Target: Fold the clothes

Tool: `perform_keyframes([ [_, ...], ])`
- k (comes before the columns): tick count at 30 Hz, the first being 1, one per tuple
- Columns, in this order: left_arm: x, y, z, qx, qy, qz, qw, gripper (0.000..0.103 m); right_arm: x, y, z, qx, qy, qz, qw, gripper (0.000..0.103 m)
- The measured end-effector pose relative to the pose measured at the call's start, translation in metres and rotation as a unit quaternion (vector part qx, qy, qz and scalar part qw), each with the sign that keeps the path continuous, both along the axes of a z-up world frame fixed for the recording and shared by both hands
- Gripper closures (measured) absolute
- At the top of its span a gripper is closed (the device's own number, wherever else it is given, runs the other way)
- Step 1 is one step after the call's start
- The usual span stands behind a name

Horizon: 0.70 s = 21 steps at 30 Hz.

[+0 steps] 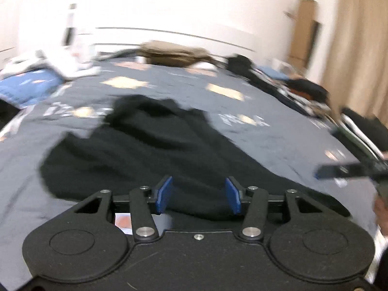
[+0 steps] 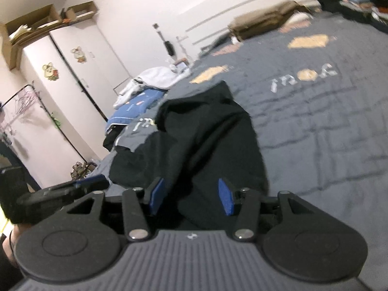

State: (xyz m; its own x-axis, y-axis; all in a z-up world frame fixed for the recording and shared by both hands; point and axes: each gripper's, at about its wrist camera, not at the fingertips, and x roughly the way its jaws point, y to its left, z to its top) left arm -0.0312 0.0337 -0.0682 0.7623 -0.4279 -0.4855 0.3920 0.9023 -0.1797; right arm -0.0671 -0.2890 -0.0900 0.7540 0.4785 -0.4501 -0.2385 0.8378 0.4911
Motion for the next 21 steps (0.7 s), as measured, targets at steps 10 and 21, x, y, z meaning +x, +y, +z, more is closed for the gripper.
perform_keyframes([
  [10, 0.017, 0.087, 0.018, -0.055, 0.017, 0.111, 0.9922, 0.048, 0.046, 0.108, 0.019, -0.059, -0.042, 0.086, 0.994, 0.026],
  [21, 0.022, 0.152, 0.022, -0.103, 0.02, 0.175, 0.9791, 0.042, 0.103, 0.248, 0.009, -0.246, -0.058, 0.218, 0.943, 0.025],
])
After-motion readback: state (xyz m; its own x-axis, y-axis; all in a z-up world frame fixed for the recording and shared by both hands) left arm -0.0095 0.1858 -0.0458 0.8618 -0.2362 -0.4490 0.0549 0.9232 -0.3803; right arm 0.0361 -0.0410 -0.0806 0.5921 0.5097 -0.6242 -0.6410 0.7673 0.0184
